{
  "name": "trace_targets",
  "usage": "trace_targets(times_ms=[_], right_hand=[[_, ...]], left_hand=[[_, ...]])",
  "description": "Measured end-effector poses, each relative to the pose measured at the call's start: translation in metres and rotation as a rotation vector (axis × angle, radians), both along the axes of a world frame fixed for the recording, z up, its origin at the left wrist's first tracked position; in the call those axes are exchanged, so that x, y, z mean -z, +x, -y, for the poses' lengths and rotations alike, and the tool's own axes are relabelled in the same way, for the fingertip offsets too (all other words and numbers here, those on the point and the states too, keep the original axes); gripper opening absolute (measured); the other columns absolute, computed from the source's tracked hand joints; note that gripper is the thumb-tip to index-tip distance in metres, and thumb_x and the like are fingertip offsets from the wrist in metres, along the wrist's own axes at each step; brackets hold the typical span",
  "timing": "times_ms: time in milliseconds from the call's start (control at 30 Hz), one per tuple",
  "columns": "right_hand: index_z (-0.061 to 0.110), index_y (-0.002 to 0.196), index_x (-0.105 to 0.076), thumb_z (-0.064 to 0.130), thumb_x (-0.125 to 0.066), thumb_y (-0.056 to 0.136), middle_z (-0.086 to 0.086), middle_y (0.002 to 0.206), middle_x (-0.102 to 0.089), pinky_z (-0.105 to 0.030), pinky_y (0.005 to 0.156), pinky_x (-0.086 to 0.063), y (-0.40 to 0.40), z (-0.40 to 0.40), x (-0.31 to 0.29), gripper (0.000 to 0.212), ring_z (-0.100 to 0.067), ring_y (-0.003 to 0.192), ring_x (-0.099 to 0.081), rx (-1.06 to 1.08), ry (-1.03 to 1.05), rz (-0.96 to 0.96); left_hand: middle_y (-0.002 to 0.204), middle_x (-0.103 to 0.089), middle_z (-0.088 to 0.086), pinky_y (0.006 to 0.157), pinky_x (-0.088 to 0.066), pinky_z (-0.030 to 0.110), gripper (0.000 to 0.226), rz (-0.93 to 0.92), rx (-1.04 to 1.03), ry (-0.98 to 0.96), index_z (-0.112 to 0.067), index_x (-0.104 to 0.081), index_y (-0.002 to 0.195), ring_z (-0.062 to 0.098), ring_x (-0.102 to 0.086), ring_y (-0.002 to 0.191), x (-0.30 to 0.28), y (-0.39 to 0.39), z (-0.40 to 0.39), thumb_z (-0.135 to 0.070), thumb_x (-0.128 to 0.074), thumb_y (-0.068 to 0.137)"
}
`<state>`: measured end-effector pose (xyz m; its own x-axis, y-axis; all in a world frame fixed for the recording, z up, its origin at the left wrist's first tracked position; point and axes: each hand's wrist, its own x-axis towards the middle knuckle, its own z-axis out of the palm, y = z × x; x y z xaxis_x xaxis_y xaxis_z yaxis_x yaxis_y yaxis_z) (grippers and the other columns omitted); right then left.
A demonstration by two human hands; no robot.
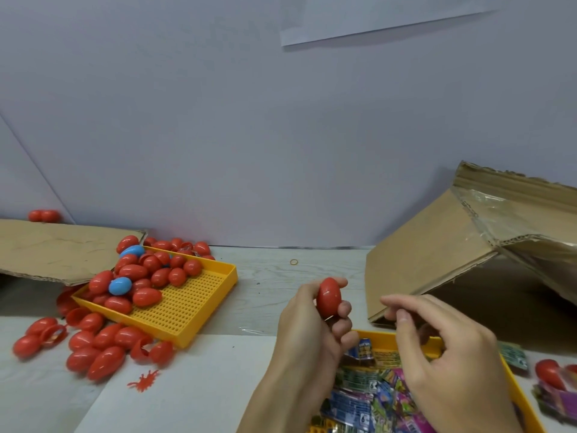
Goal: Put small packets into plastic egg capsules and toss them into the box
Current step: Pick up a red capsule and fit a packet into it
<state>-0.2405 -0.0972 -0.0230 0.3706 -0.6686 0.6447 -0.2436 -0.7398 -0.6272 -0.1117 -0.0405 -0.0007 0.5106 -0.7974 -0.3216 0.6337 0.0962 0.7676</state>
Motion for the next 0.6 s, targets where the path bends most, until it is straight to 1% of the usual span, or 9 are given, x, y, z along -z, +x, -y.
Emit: trace_targets(times_ms=[100,167,233,300,400,467,533,600], right_hand=[[0.021,0.091,-0.073,0.000,-0.065,0.079,0.017,0.076,-0.063,-0.003,0.061,-0.042,0.000,0.001,0.000,0.025,0.004,0.082,-0.057,-0.006,-0.029,-0.059],[0.022,0.090,-0.073,-0.001,-0.067,0.078,0.017,0.075,-0.063,-0.001,0.062,-0.041,-0.001,0.001,0.000,0.026,0.004,0.082,-0.058,-0.028,-0.038,-0.099],[0.026,0.088,-0.073,0.001,-0.070,0.076,0.021,0.075,-0.062,-0.004,0.064,-0.044,-0.002,0.001,-0.001,0.028,0.003,0.082,-0.059,-0.078,-0.025,-0.166],[0.033,0.085,-0.072,0.005,-0.072,0.076,0.024,0.075,-0.061,-0.010,0.065,-0.048,-0.003,0.002,-0.001,0.029,0.003,0.082,-0.060,-0.161,-0.001,-0.272],[0.040,0.085,-0.071,0.024,-0.069,0.078,0.027,0.080,-0.060,-0.015,0.073,-0.049,-0.001,0.000,-0.002,0.018,0.007,0.089,-0.057,-0.283,0.042,-0.448],[0.046,0.092,-0.068,0.038,-0.064,0.081,0.029,0.088,-0.057,-0.013,0.080,-0.045,0.001,0.000,-0.001,0.014,0.011,0.098,-0.050,-0.343,0.050,-0.524],[0.048,0.100,-0.067,0.047,-0.062,0.084,0.030,0.092,-0.053,-0.011,0.084,-0.040,0.004,0.000,0.000,0.017,0.012,0.099,-0.046,-0.367,0.077,-0.596],[0.045,0.106,-0.066,0.052,-0.061,0.084,0.028,0.094,-0.052,-0.012,0.086,-0.039,0.006,0.001,0.000,0.023,0.010,0.096,-0.046,-0.375,0.115,-0.655]], left_hand=[[0.062,-0.039,0.004,0.038,-0.027,0.021,0.023,-0.117,0.034,-0.088,-0.005,-0.059,0.099,0.012,-0.026,0.049,-0.003,0.001,-0.005,-0.025,-0.049,0.093],[0.061,-0.036,0.003,0.035,-0.027,0.020,0.019,-0.156,0.030,-0.111,-0.006,-0.057,0.099,0.011,-0.025,0.048,-0.004,0.002,-0.006,-0.023,-0.052,0.093],[0.060,-0.033,0.002,0.033,-0.025,0.019,0.018,-0.215,0.029,-0.129,-0.006,-0.054,0.097,0.010,-0.024,0.045,-0.005,0.003,-0.006,-0.023,-0.050,0.093],[0.059,-0.030,0.002,0.031,-0.024,0.019,0.018,-0.274,0.036,-0.158,-0.007,-0.051,0.093,0.010,-0.023,0.044,-0.005,0.005,-0.007,-0.024,-0.048,0.093],[0.058,-0.029,0.001,0.029,-0.022,0.017,0.020,-0.354,0.048,-0.212,-0.008,-0.050,0.084,0.009,-0.023,0.041,-0.004,0.007,-0.009,-0.026,-0.046,0.092],[0.059,-0.029,0.001,0.028,-0.023,0.017,0.021,-0.393,0.053,-0.243,-0.007,-0.050,0.080,0.009,-0.024,0.039,-0.003,0.008,-0.010,-0.025,-0.045,0.091],[0.059,-0.029,0.001,0.028,-0.024,0.017,0.021,-0.401,0.053,-0.264,-0.007,-0.050,0.079,0.009,-0.024,0.040,-0.003,0.010,-0.011,-0.025,-0.045,0.091],[0.060,-0.030,0.001,0.029,-0.025,0.018,0.021,-0.383,0.045,-0.281,-0.007,-0.050,0.079,0.010,-0.025,0.042,-0.002,0.011,-0.011,-0.025,-0.046,0.090]])
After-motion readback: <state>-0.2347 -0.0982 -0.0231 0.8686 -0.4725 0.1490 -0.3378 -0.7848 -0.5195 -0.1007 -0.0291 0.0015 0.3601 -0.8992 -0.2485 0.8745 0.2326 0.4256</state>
